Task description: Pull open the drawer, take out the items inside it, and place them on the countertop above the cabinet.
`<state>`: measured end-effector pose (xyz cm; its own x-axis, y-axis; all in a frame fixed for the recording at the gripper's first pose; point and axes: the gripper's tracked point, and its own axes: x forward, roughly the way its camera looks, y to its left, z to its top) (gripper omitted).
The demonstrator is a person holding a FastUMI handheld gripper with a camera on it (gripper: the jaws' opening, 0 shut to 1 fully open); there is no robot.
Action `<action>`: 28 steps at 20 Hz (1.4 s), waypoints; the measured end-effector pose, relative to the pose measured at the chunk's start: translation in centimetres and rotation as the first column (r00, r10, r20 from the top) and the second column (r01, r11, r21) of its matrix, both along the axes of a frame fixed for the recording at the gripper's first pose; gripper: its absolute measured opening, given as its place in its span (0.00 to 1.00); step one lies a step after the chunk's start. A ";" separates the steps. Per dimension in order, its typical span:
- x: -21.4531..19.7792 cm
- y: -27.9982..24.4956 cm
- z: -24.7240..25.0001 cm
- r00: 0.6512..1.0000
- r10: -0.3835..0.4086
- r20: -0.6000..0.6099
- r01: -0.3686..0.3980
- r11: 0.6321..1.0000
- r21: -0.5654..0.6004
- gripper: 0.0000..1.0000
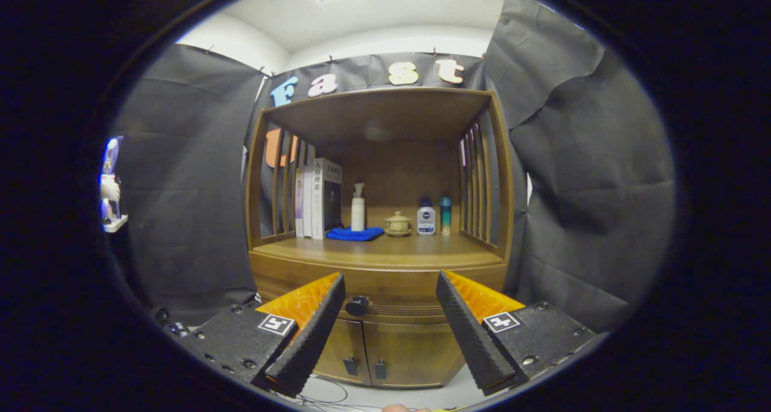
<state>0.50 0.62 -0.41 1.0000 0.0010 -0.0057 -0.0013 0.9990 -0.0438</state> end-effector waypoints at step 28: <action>10.2 3.5 -9.5 0.984 0.010 -0.177 -0.007 1.000 0.017 0.99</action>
<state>10.73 4.14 -9.92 0.9831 0.0111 -0.1830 -0.0161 0.9995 -0.0260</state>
